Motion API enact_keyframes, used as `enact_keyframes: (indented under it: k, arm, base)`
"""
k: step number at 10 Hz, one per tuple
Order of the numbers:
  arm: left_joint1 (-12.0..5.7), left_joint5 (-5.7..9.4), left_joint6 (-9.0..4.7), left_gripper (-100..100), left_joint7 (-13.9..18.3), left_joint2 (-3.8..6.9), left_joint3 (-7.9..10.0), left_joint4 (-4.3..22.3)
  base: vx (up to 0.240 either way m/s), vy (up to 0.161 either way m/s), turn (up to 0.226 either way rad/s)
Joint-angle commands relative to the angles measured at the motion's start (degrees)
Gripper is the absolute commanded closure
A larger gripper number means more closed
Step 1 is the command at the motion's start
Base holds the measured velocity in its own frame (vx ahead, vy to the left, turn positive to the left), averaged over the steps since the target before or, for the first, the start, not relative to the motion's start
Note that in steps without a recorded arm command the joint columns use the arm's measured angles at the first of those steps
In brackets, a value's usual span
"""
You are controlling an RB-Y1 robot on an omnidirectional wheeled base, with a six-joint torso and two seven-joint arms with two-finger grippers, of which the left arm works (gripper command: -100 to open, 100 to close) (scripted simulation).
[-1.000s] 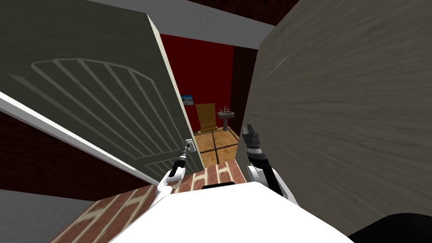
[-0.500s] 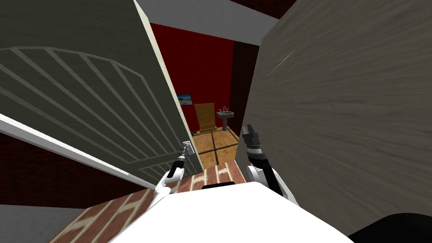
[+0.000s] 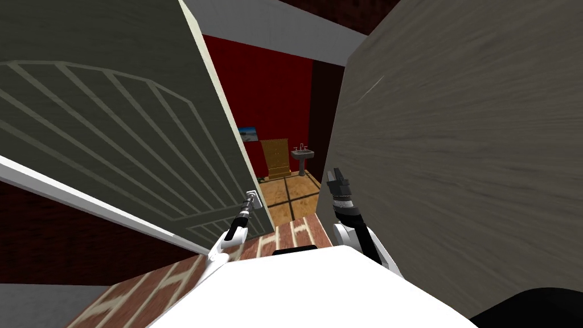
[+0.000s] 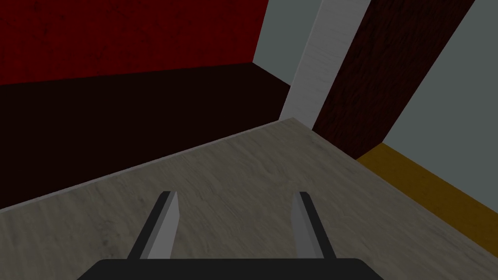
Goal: Pull the door open
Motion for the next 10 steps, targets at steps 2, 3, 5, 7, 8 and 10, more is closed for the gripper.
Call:
enact_keyframes:
  k: [2,3,5,7,8,10]
  arm:
    - [0.77,0.10,-0.55,100,1.19,1.15,-1.31,-0.08]
    - [1.04,0.18,-0.82,100,1.75,1.77,-1.83,-0.22]
    - [1.74,0.36,-1.49,100,3.18,3.35,-3.14,-0.58]
    - [2.34,0.52,-2.06,100,4.39,4.69,-4.26,-0.88]
    - [2.58,0.59,-2.29,100,4.90,5.25,-4.73,-1.01]
    - [3.39,0.50,-2.75,100,5.54,5.68,-5.81,-1.31]
  base:
    - [-0.198,0.070,-0.114]
    - [-0.206,0.087,-0.129]
    - [-0.234,0.088,-0.166]
    - [-0.263,0.103,-0.172]
    - [-0.224,0.110,-0.144]
    - [-0.119,0.029,-0.073]
